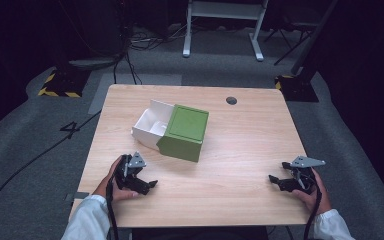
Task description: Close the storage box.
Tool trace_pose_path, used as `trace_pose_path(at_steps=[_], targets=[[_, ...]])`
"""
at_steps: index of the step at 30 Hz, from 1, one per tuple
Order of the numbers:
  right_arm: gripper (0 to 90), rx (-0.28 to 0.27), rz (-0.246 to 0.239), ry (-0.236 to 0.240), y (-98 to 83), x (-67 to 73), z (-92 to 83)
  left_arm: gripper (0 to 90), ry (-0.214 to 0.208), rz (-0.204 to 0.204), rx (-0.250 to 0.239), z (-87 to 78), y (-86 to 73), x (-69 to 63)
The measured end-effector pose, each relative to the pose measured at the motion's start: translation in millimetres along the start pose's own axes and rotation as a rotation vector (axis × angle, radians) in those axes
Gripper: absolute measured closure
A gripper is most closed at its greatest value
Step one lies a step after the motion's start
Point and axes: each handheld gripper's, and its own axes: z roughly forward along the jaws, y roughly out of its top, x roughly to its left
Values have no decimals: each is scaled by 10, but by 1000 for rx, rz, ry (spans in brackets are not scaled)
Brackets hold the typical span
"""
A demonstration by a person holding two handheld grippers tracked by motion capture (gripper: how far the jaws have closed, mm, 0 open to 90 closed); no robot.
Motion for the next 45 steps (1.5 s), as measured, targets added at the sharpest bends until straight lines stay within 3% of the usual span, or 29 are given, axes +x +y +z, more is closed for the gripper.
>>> trace_pose_path(at_steps=[3, 10, 11, 14, 16, 19, 21, 27, 38, 45], targets=[[154, 0, 0, 0, 0, 0, 0, 1, -10, 13, 0, -10, -11, 24], [153, 1, -1, 1, 2, -1, 1, 10, 39, -42, -3, -82, -78, 117], [153, 1, -1, 1, 1, -1, 1, 36, 49, -49, -4, -105, -83, 134], [153, 1, -2, 0, 1, 0, 0, 234, 78, -61, -16, -158, -83, 172], [153, 1, -1, 0, 1, -1, 1, 202, 113, -61, -3, -176, -76, 191], [153, 1, -2, 0, 1, -1, 1, 267, 114, -89, -10, -205, -74, 251], [153, 1, -2, 0, 1, -1, 1, 268, 142, -95, -16, -211, -69, 266], [154, 1, -2, 0, 1, -1, 0, 331, 171, -121, -41, -275, -26, 384], [153, 1, -2, 0, 1, -1, 1, 346, 257, -202, -119, -422, 105, 629], [154, 1, -2, 0, 1, 0, 0, 335, 292, -216, -156, -528, 245, 789]])
